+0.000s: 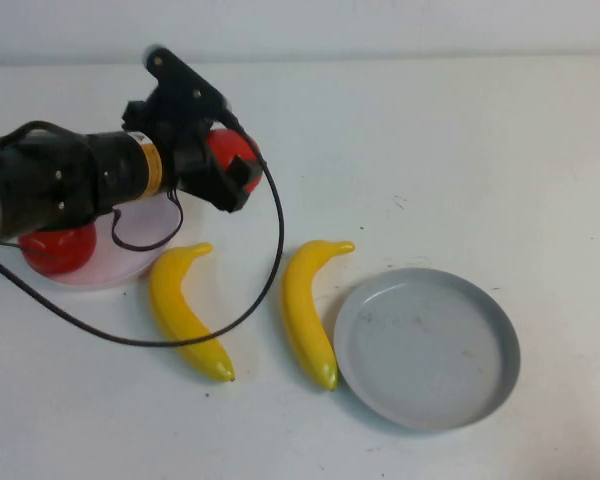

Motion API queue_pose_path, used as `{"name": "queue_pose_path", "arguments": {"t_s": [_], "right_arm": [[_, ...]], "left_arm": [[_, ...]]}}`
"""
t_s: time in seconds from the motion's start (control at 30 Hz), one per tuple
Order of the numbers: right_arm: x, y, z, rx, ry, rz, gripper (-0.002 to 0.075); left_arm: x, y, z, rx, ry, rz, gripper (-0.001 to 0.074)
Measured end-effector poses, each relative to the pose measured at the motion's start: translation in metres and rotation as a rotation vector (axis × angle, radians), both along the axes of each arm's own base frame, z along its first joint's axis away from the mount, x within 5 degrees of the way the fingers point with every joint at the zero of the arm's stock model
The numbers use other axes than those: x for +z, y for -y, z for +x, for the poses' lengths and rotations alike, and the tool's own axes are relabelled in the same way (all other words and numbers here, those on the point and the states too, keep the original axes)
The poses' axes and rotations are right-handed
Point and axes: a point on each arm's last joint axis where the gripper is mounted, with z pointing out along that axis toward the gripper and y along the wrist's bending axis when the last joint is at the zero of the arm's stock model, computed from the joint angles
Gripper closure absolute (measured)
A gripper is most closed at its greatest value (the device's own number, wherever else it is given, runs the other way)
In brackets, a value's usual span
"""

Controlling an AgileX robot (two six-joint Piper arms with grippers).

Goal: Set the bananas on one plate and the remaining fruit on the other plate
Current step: Put one type of fruit in the left plate

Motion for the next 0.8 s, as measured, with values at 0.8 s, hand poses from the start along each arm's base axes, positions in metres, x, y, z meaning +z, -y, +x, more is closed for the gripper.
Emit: {"name": "queue_pose_path", "arguments": {"t_s": [0.8], "right_arm": [[0.0, 0.0, 0.0, 0.0, 0.0, 0.0, 0.0744]], "left_arm": [[-0.041, -0.081, 0.04, 0.552, -0.186, -0.106, 0.0082]]}}
